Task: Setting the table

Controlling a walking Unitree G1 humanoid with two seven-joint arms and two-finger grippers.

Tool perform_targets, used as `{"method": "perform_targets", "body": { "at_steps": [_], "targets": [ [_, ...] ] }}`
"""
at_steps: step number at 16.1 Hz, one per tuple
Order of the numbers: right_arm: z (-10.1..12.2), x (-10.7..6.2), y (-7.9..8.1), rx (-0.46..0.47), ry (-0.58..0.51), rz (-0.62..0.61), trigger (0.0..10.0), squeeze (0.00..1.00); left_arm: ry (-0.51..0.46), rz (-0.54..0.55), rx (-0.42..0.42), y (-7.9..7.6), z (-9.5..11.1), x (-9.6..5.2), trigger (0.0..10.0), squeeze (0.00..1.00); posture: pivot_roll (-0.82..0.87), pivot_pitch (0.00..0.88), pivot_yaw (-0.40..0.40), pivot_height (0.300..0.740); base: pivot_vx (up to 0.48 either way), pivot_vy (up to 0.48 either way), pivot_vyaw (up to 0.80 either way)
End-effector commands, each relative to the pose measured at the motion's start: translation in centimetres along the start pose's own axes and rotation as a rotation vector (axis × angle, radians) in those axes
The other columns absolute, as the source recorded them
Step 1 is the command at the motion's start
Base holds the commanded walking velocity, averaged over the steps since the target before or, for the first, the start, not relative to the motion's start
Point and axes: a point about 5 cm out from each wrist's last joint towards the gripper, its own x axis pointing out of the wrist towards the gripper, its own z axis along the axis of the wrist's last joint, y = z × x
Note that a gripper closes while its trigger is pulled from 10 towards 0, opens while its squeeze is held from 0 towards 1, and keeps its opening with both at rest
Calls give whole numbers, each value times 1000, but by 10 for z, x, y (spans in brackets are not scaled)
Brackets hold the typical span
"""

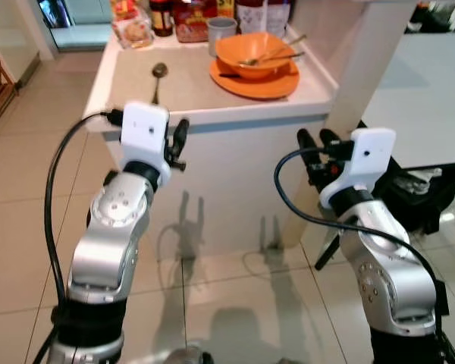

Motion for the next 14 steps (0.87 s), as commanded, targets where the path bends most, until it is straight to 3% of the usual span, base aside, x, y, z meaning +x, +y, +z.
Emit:
{"method": "perform_targets", "body": {
  "at_steps": [1, 10, 11, 12, 14],
  "targets": [
    [9, 1, -4, -29, -44, -17, 10000, 0, -10, -9, 5, -2, 3, 3, 10000, 0, 15, 35, 3, 740, 334, 0, 0],
    [16, 0, -24, -58, -74, -91, 10000, 0, -19, -68, 0, -11, 5, 6, 10000, 0, 9, 11, 5, 740, 394, 0, 283],
    [16, -1, -27, -45, -74, -108, 10000, 0, -8, -68, -9, -11, 5, 7, 10000, 804, 9, 11, 5, 740, 352, 0, 0],
    [16, -1, -29, -44, -76, -119, 10000, 0, -7, -79, -19, -12, 5, 8, 10000, 1000, 5, 0, 10, 740, 337, 0, 0],
    [16, -2, -31, -61, -79, -128, 10000, 0, -10, -82, -6, -14, 6, 9, 10000, 1000, 1, 0, 13, 740, 328, 0, 0]
  ]
}}
